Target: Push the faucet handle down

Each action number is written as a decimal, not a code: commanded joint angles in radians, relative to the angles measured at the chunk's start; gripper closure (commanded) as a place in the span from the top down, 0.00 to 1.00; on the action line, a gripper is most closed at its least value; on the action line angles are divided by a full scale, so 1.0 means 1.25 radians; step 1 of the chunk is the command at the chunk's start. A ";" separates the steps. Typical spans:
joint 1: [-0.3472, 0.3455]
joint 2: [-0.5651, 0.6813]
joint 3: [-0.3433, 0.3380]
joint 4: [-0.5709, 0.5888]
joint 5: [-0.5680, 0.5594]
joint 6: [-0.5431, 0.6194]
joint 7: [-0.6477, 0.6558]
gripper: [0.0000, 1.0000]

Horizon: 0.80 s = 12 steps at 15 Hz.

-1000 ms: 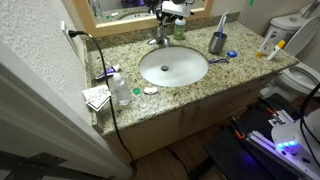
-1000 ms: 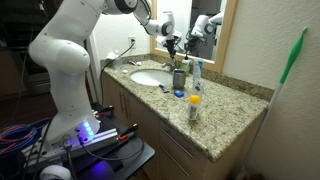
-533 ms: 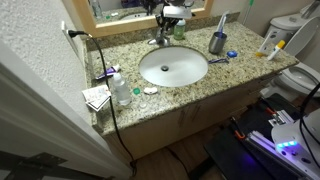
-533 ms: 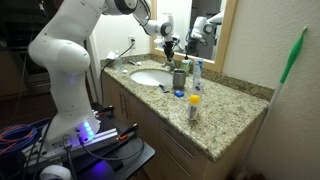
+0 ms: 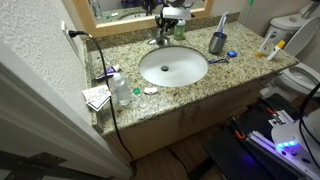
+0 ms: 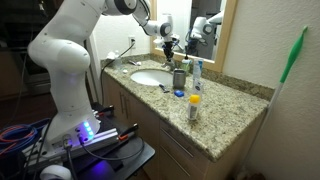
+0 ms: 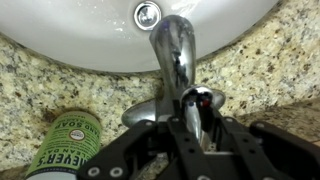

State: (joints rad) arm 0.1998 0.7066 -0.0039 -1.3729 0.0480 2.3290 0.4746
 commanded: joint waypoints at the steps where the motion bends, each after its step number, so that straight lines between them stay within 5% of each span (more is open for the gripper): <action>1: 0.020 0.008 -0.024 -0.071 -0.017 -0.038 0.031 0.51; 3: 0.006 -0.009 -0.006 -0.076 0.005 -0.086 0.011 0.58; 8: -0.023 -0.125 0.011 -0.137 0.025 -0.220 -0.043 0.95; 10: -0.035 -0.185 0.010 -0.184 0.023 -0.224 -0.065 1.00; 11: -0.016 -0.096 0.005 -0.090 0.009 -0.216 -0.026 0.89; 12: -0.023 -0.126 0.006 -0.111 0.009 -0.222 -0.035 0.97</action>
